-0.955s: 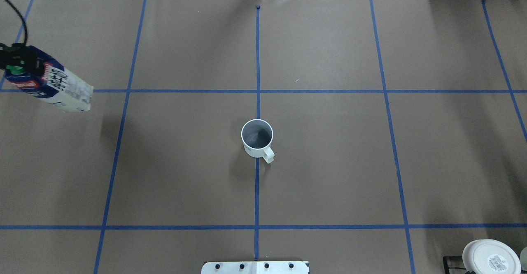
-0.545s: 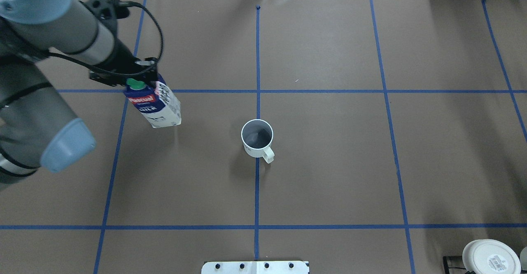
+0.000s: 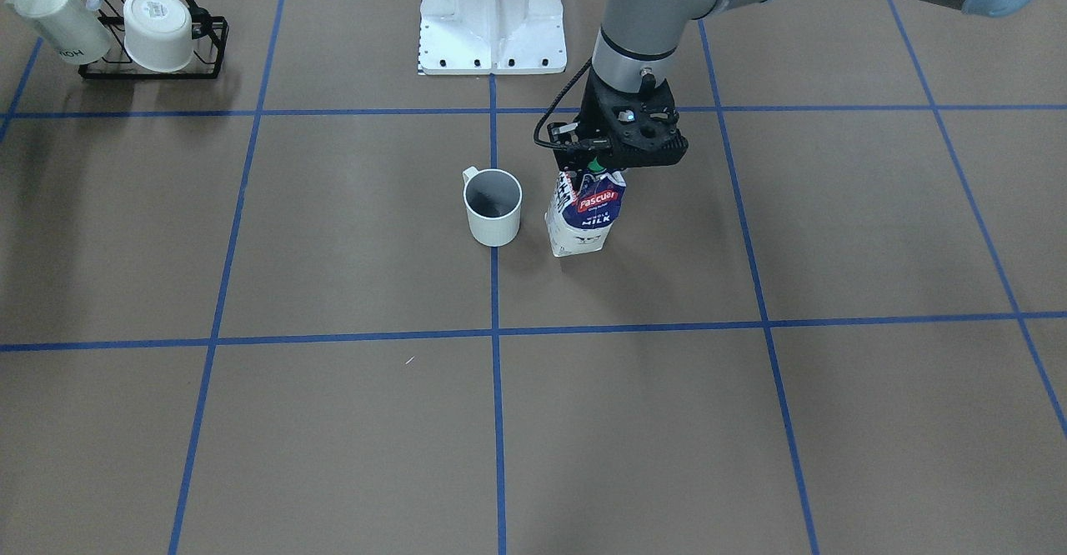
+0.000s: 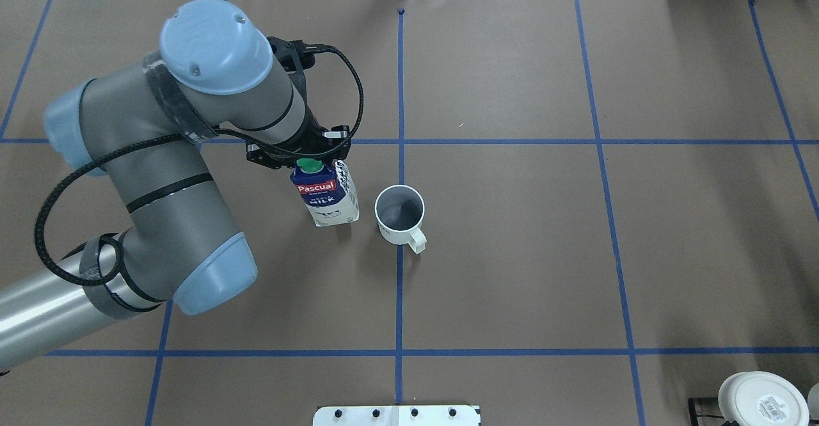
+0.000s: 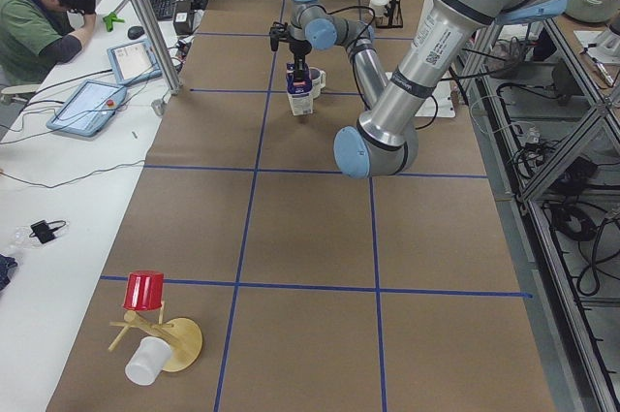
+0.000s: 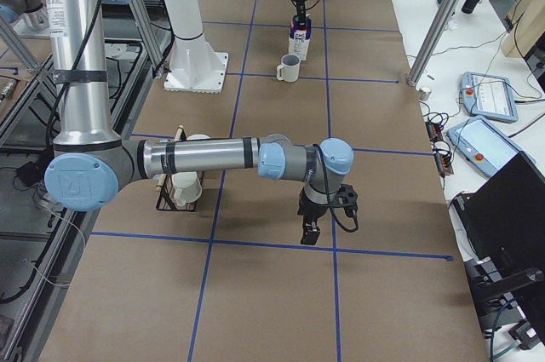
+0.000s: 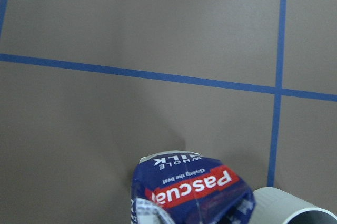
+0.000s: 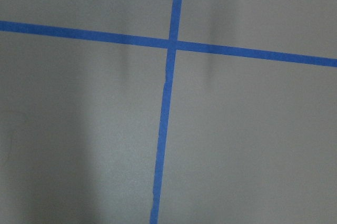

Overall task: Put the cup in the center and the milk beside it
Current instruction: 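Carry the Pascual milk carton with the left gripper toward the mug, then lower the carton beside the mug and open the left gripper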

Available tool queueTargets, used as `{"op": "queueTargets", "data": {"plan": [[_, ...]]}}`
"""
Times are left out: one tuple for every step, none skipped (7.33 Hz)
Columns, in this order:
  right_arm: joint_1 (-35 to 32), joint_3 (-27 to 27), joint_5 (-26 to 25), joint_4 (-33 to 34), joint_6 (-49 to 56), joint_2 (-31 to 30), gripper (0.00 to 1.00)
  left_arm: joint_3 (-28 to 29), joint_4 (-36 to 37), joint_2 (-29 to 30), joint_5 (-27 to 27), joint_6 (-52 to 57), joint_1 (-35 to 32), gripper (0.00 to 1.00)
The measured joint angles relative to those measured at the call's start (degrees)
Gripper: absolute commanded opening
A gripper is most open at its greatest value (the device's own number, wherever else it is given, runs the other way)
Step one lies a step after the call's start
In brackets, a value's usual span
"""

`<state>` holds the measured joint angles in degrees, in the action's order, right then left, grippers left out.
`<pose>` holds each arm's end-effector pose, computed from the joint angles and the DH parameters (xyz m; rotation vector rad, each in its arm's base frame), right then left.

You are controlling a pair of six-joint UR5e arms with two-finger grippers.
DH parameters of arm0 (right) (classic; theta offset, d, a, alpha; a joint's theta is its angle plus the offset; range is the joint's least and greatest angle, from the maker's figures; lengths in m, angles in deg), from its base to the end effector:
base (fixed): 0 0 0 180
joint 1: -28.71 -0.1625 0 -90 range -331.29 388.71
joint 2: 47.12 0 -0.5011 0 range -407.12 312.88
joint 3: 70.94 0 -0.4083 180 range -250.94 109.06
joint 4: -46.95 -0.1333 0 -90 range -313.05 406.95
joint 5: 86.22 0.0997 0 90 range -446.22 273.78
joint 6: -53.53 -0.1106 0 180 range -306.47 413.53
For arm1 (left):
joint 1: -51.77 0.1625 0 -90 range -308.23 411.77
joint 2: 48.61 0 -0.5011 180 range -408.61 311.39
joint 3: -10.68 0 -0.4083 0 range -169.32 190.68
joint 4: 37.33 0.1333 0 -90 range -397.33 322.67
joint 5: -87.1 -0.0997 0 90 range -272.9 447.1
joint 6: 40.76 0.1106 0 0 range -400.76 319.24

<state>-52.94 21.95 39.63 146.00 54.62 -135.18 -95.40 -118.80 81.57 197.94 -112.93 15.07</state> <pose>-0.0072 -0.5211 0.7257 -0.1108 -0.6201 -0.1362 0.5000 -0.4899 0.2016 0.0730 0.8890 -0.1558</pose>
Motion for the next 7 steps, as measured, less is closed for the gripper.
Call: {"op": "queueTargets", "data": {"plan": [[0.00,0.00,0.01,0.00,-0.01,0.00,1.00,0.23,0.05,0.52,-0.79,-0.37,0.98,0.00],[0.00,-0.04,0.01,0.00,-0.03,0.01,1.00,0.31,0.07,0.82,-1.86,-0.52,1.98,0.00],[0.00,-0.07,0.01,0.00,-0.03,0.02,1.00,0.33,0.08,1.02,-2.42,-0.57,2.83,0.00],[0.00,-0.07,0.01,0.00,-0.05,0.03,1.00,0.35,0.07,1.09,-2.73,-0.57,3.45,0.30],[0.00,-0.07,0.03,0.00,-0.09,0.06,1.00,0.38,0.01,1.05,-3.20,-0.52,3.76,0.69],[0.00,-0.08,0.07,0.00,-0.11,0.07,1.00,0.41,-0.07,0.97,-3.83,-0.42,3.88,0.99],[0.00,-0.08,0.07,0.00,-0.12,0.08,1.00,0.40,-0.14,0.89,-4.21,-0.28,3.92,0.99]]}}
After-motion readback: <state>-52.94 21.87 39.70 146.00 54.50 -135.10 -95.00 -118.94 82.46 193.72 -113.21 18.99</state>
